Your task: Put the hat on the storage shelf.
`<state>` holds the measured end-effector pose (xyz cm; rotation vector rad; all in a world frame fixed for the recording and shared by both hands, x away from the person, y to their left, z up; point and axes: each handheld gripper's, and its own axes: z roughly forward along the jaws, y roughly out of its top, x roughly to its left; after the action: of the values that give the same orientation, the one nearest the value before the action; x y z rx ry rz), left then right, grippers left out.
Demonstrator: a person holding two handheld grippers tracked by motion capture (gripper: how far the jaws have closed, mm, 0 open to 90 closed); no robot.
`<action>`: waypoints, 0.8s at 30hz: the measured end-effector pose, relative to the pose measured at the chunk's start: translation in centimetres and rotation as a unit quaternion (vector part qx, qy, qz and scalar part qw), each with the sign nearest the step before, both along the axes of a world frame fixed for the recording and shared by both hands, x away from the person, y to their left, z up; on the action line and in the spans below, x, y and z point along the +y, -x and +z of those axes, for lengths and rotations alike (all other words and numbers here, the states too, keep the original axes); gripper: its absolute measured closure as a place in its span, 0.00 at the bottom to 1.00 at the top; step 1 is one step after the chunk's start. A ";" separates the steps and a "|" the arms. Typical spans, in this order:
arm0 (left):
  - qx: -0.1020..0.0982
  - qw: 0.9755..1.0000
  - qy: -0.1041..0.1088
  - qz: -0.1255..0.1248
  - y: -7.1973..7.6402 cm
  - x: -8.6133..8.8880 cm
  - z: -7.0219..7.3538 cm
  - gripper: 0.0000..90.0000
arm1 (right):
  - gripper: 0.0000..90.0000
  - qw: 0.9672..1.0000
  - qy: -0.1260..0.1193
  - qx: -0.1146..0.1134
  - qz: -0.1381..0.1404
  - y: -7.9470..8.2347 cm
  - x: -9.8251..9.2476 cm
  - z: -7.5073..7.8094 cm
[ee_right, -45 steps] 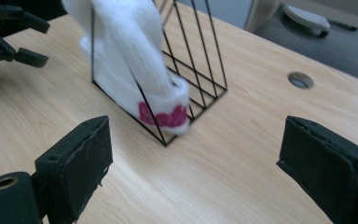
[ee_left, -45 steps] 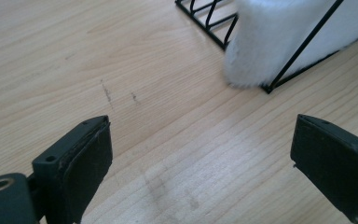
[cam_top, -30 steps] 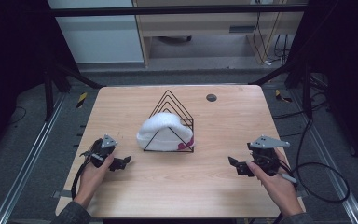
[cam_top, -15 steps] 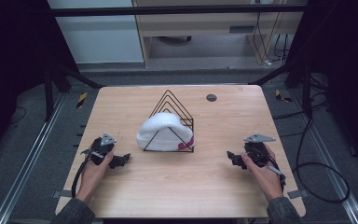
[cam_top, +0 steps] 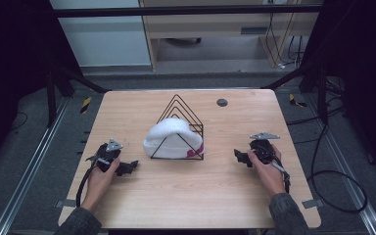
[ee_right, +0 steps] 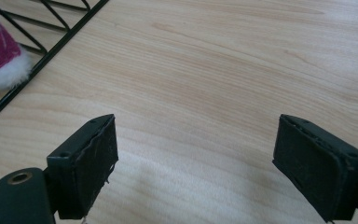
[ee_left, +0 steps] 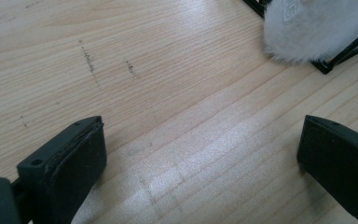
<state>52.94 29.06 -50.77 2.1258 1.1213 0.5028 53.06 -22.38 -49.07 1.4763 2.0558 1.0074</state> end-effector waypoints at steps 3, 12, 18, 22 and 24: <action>0.001 1.000 -0.001 -0.001 0.0 0.0 0.0 0.00 | 0.16 1.000 -0.008 -0.006 -0.003 -0.5 0.2 0.2; 0.001 1.000 -0.001 -0.004 0.0 0.0 0.0 0.00 | 0.16 1.000 0.003 0.016 0.004 -1.4 1.6 -0.4; 0.001 1.000 -0.001 -0.004 0.0 0.0 0.0 0.00 | 0.14 1.000 0.003 0.026 -0.008 -1.6 1.6 -0.9; 0.002 1.000 -0.001 -0.004 0.0 0.0 0.0 0.00 | 0.13 0.999 -0.001 0.029 -0.016 -1.5 1.6 -1.4; 0.002 1.000 -0.001 -0.004 0.0 0.0 0.0 0.00 | 0.12 0.999 0.006 0.028 -0.015 -1.4 1.7 -1.4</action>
<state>52.94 29.08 -50.78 2.1320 1.1144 0.4967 54.49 -20.70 -50.46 1.5393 2.0685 0.9508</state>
